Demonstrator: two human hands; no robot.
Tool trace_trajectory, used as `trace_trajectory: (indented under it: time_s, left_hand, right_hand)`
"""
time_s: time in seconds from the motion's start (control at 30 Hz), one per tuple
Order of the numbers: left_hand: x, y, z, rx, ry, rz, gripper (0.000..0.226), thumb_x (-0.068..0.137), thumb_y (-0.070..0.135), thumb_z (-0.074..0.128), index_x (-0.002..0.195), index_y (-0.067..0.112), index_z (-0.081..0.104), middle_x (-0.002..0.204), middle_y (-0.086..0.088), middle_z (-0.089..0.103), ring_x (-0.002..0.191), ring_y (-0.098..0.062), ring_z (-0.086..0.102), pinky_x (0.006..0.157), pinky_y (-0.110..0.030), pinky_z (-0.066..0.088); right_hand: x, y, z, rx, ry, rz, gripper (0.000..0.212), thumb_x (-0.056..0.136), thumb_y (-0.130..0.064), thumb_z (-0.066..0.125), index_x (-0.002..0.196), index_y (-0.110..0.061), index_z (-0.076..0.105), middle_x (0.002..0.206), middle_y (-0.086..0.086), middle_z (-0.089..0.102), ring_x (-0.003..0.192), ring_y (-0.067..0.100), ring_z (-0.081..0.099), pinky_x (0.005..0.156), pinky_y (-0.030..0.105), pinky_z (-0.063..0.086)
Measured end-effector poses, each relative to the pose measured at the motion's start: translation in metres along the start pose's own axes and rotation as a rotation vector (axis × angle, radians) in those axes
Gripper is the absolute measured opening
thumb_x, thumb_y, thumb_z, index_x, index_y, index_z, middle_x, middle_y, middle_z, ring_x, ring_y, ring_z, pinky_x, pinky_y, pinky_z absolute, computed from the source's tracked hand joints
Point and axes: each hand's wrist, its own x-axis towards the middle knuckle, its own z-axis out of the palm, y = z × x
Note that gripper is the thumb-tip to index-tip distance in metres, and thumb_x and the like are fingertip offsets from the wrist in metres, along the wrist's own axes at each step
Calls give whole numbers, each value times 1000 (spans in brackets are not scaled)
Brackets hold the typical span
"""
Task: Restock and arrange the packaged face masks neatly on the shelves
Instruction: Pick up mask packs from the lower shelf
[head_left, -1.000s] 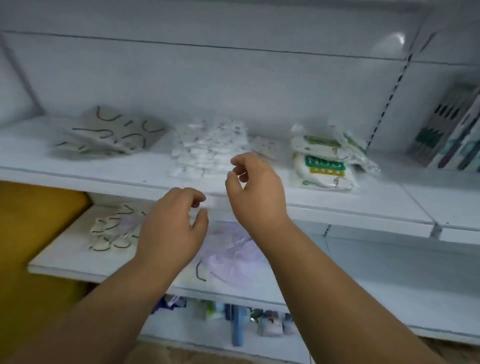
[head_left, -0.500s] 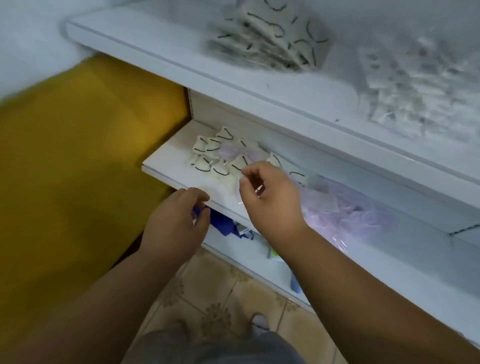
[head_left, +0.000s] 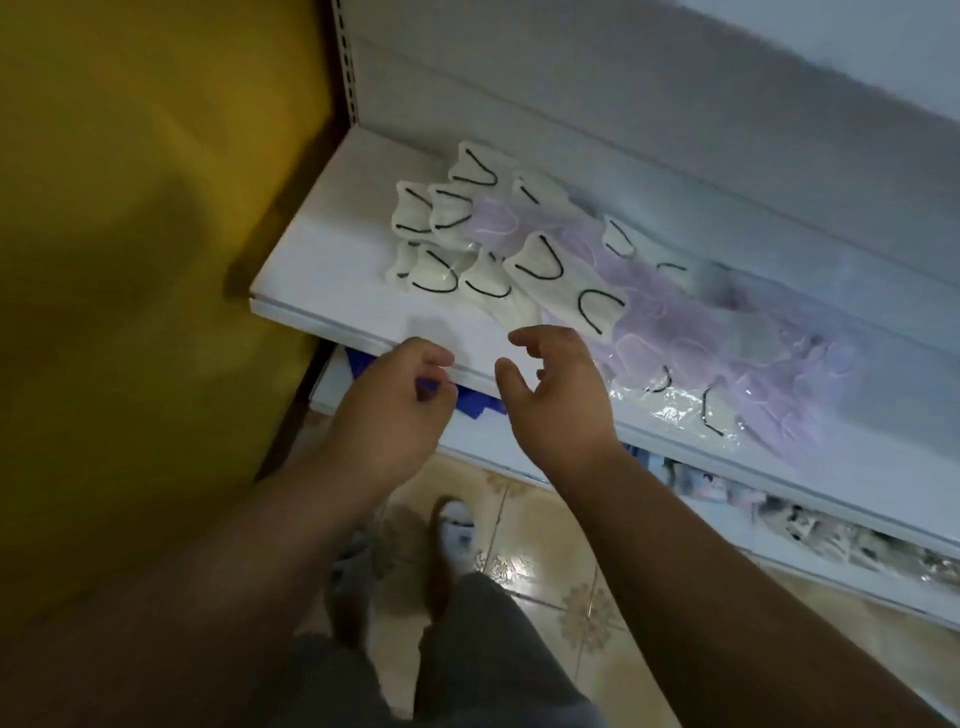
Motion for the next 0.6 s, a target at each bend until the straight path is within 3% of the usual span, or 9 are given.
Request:
trace_trajectory:
  time_s: [0.07,0.13,0.2,0.27,0.37,0.43,0.5,0.6]
  left_hand:
    - [27,-15,18,-223,-55,-156,22,101,21,56,121,30,57,111,10,63,105,-8,61,89,-27,51]
    - [56,-33,33,-606,-151,-336,27,103,8,50,129,18,54,120,-1,63,117,-23,61,98,-36,50]
    - [81,-48,44,-943,-197,-436,24,105,5,41,127,11,50,128,-10,58,128,-29,55,100,-38,46]
    - [103,-60,53,-1074,-120,-507,20,106,17,45,122,11,54,135,-13,60,130,-29,56,102,-39,49]
    - [128,-72,56,-1152,-163,-526,40,107,28,42,139,7,49,146,-15,53,134,-28,52,107,-39,46]
    - [139,-76,51,-1259,-262,-541,47,108,33,34,147,7,40,152,-13,46,142,-28,43,107,-37,39]
    - [145,-76,52,-1276,-240,-552,51,107,36,39,148,6,38,148,-15,50,136,-29,48,107,-39,40]
    - [150,-68,56,-1245,-88,-545,42,104,31,51,135,3,50,131,-22,61,121,-32,61,107,-45,47]
  right_hand:
    - [30,20,18,-56,-30,59,34,97,-28,59,131,-22,56,133,-5,52,118,11,52,94,19,36]
    - [69,42,37,-143,-65,55,40,98,-26,57,137,-19,52,142,-1,48,128,15,48,97,18,32]
    - [111,66,58,-246,-117,28,49,98,-27,56,144,-13,45,150,5,42,135,21,43,107,26,34]
    - [146,88,75,-386,-165,51,61,98,-34,55,150,-10,35,158,12,30,146,28,28,119,41,28]
    - [169,106,92,-611,-177,111,68,98,-45,48,153,-11,27,164,14,16,153,30,7,124,49,12]
    - [169,101,105,-641,-131,74,60,100,-42,45,150,-11,34,159,15,31,150,30,21,124,50,9]
    - [156,86,114,-548,-104,-7,47,100,-30,44,144,-14,42,144,12,52,136,31,45,121,46,20]
    - [133,63,119,-126,-211,33,42,98,-10,40,137,-22,51,123,1,65,110,20,60,93,24,46]
